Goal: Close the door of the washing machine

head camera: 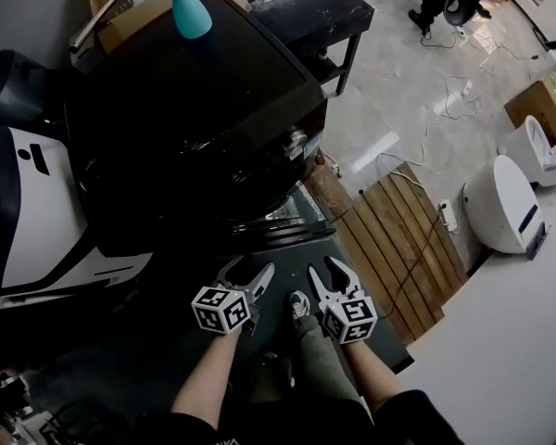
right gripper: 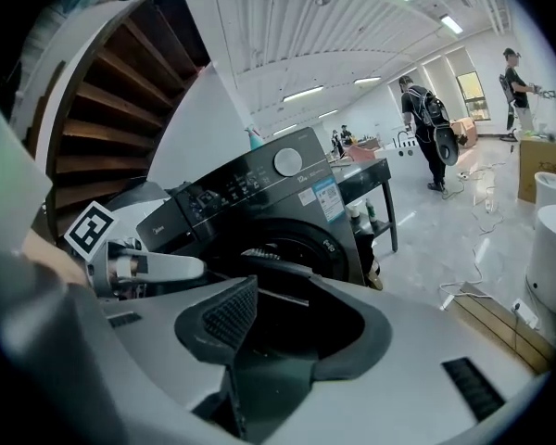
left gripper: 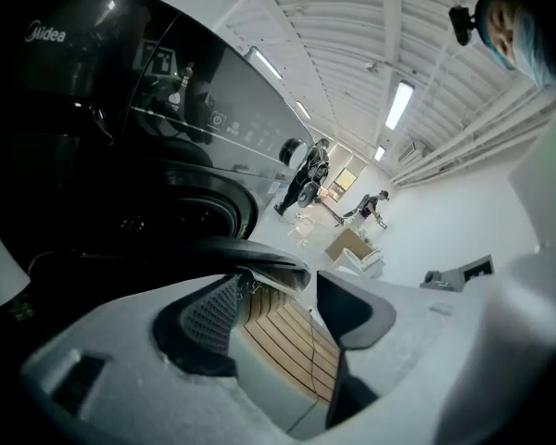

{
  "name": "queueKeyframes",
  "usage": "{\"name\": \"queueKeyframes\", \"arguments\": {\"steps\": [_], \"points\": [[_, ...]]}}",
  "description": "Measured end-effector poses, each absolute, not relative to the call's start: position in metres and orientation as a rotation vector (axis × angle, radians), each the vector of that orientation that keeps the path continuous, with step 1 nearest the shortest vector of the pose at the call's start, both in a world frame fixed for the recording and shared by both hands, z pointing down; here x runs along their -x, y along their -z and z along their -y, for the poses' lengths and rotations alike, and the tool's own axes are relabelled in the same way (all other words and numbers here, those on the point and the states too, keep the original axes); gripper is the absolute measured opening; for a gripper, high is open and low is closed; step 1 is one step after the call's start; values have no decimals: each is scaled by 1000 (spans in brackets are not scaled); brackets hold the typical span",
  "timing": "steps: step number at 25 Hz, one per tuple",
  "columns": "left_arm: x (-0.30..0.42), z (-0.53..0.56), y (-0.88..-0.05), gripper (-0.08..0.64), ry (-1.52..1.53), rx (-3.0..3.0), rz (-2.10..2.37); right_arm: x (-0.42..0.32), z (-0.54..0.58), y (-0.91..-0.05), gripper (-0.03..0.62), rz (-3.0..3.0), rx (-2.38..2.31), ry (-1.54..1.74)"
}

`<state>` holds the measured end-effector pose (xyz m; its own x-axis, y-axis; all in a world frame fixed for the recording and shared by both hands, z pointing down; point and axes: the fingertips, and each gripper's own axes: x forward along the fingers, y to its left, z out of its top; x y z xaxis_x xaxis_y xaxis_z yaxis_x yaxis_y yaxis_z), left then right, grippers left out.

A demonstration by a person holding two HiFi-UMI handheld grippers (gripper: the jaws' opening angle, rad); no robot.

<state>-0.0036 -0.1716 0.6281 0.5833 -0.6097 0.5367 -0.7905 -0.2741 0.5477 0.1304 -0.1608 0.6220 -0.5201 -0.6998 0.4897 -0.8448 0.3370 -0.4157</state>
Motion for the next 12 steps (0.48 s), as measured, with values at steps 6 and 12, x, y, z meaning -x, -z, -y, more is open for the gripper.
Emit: {"name": "queueKeyframes", "arguments": {"steps": [6,12], "points": [[16,194,-632,204,-301,-2031,1169,-117,204,-650,150,2353,-1400,-971],[30,211,-640,71,-340,-2012,1235,-105,244,-678,51,2324,-1360,-939]]}}
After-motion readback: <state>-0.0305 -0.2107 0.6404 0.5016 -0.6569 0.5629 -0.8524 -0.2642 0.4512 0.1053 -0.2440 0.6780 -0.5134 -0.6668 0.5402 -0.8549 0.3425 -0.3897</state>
